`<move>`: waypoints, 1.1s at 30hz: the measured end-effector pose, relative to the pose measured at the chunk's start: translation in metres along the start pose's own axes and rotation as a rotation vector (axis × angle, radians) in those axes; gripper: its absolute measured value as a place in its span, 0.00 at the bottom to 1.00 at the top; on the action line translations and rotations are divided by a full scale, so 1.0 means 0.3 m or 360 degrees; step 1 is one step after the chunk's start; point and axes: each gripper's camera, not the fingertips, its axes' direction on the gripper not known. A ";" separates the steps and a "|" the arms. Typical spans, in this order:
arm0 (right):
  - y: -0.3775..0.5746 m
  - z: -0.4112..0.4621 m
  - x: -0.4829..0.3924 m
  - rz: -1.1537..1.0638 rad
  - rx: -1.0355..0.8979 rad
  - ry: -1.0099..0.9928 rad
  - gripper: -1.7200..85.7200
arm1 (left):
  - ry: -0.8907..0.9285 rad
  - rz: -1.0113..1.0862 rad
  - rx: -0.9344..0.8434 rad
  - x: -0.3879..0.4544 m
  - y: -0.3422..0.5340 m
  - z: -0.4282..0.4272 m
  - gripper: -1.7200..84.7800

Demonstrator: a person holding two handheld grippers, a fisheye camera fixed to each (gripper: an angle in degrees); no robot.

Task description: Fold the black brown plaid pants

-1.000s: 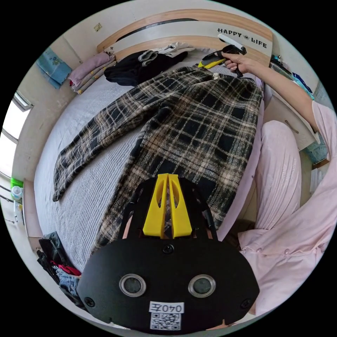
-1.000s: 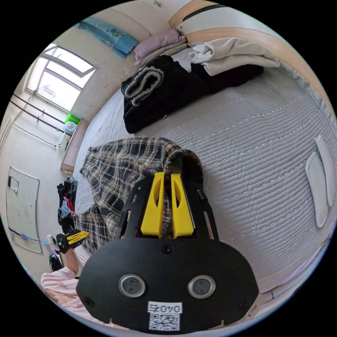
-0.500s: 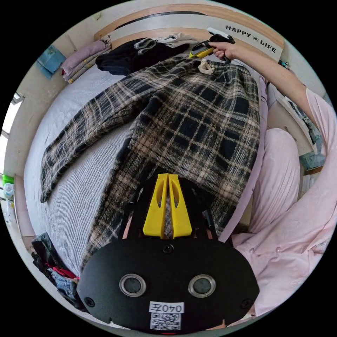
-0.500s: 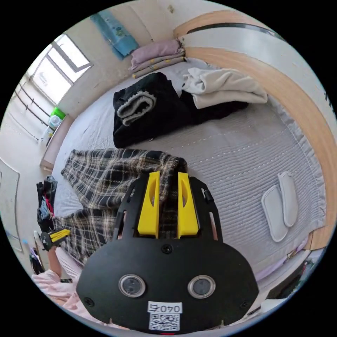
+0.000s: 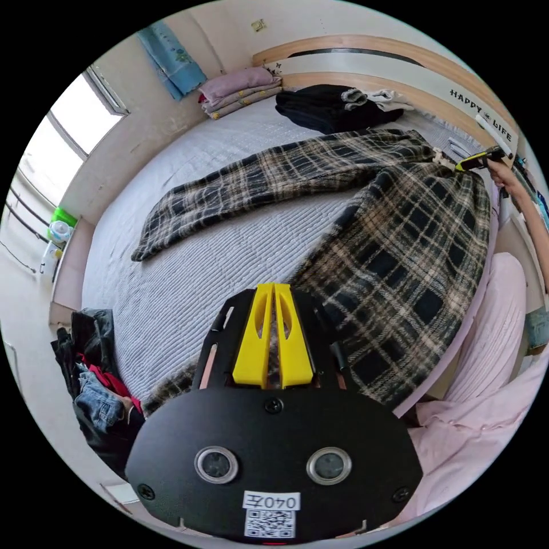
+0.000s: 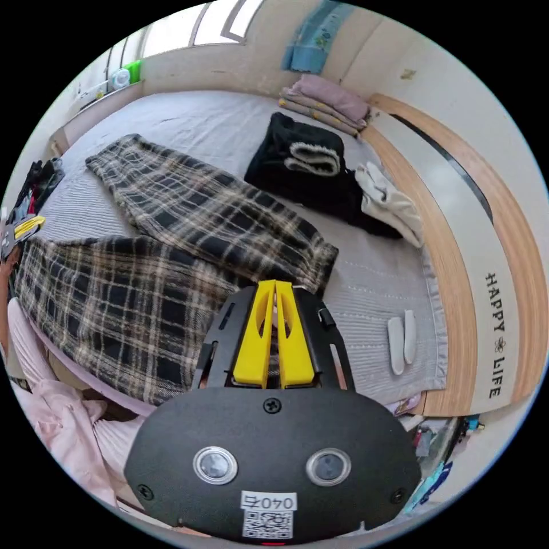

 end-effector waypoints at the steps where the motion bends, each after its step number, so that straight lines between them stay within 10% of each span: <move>1: -0.076 -0.030 -0.124 -0.0173 0.0087 -0.0141 0.01 | -0.0005 -0.0030 -0.0002 -0.046 0.001 0.017 0.01; 15: -0.422 0.212 -1.109 -0.0953 0.0201 0.0075 0.08 | 0.0978 -0.1380 0.0148 -1.248 -0.069 0.812 0.11; 33: -0.650 0.306 -1.264 -0.0874 0.0198 0.0089 0.01 | 0.0801 -0.1303 0.0046 -1.318 -0.121 0.935 0.01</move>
